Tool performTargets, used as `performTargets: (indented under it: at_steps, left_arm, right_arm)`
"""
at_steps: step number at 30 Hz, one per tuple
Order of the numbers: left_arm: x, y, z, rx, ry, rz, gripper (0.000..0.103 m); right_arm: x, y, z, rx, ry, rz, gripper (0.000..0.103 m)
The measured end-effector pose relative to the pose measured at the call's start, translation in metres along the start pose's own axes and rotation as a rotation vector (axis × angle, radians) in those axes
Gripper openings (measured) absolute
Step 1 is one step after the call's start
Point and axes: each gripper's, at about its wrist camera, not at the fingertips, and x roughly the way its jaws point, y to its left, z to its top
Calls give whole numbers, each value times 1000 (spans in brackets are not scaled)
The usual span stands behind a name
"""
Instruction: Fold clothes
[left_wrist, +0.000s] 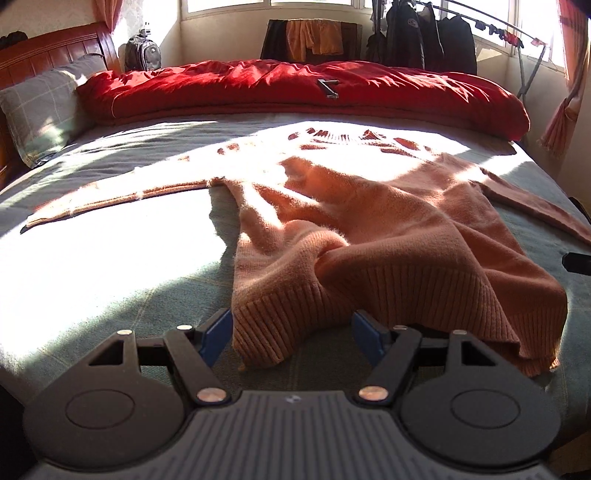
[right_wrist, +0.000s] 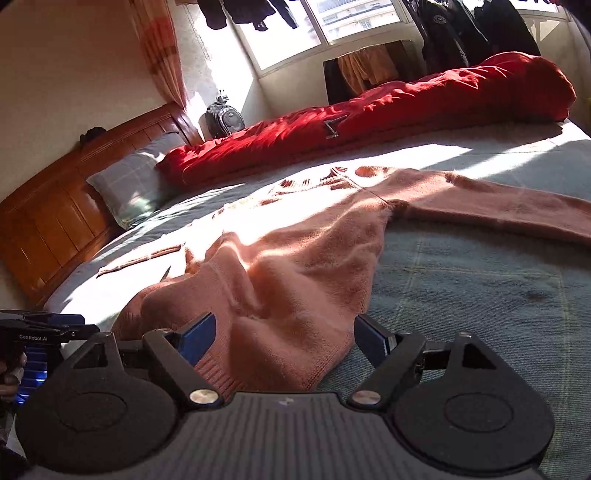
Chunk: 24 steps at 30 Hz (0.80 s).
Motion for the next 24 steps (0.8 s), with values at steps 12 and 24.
performTargets:
  at_steps: [12, 24]
  left_arm:
    - [92, 112, -34, -658, 75, -451, 68]
    - [157, 117, -10, -687, 198, -751, 34]
  right_arm:
    - [8, 17, 4, 11, 57, -46, 86]
    - [21, 55, -6, 79, 20, -232, 86]
